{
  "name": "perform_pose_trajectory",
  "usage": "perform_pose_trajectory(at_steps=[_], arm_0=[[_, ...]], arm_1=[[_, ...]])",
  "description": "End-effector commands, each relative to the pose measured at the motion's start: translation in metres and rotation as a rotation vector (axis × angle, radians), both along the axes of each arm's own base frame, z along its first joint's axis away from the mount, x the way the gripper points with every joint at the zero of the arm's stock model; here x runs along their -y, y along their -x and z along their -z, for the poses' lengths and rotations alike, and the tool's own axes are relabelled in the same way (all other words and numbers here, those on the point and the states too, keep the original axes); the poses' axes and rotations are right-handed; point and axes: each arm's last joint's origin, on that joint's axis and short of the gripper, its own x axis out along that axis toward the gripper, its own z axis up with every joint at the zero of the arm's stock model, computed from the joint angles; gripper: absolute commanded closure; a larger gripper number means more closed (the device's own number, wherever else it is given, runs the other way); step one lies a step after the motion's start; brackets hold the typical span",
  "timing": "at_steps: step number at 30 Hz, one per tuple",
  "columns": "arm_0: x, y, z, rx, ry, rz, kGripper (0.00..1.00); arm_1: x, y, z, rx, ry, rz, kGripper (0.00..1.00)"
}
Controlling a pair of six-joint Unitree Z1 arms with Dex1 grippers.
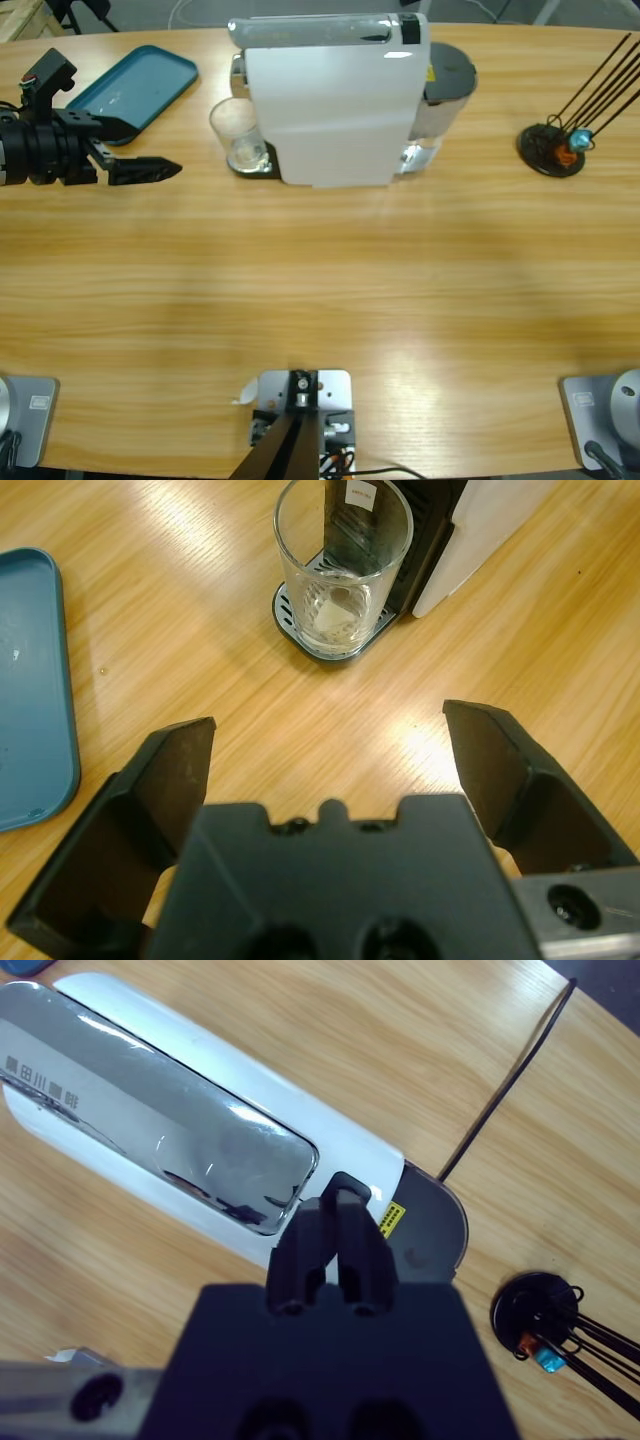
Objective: Pour coffee
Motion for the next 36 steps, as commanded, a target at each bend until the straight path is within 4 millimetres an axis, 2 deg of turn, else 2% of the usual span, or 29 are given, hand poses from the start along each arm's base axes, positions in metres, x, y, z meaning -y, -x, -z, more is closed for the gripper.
perform_pose_trajectory(at_steps=[1,20,36], arm_0=[[0.003,0.0,0.012,-0.045,-0.029,0.0,0.0],[0.006,-0.005,0.016,-0.059,-0.038,0.0,0.0],[0.008,-0.007,0.02,-0.073,-0.046,0.0,0.0]], arm_1=[[-0.001,-0.014,0.023,-0.042,0.064,0.035,1.0],[0.002,-0.021,0.047,-0.087,0.099,0.043,1.0],[-0.003,-0.015,0.016,-0.004,0.062,0.034,1.0]])
